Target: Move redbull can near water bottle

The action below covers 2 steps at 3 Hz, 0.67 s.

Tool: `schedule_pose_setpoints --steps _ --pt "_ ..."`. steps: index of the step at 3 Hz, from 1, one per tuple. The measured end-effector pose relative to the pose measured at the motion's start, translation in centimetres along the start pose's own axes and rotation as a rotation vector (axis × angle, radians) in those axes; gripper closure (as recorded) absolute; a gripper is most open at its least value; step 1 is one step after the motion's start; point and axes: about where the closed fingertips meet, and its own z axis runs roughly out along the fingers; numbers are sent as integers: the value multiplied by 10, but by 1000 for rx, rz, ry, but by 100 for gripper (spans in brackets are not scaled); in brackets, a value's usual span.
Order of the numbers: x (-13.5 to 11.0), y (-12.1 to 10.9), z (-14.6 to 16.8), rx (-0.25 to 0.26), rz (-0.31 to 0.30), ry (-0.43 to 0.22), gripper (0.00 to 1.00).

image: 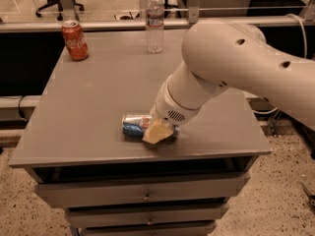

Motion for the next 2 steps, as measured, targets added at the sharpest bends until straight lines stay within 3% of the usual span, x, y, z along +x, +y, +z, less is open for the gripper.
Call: schedule_pose_setpoints --steps 1,2 --pt "8 -26 -18 48 12 16 78" --pt "20 -72 -74 154 23 17 100"
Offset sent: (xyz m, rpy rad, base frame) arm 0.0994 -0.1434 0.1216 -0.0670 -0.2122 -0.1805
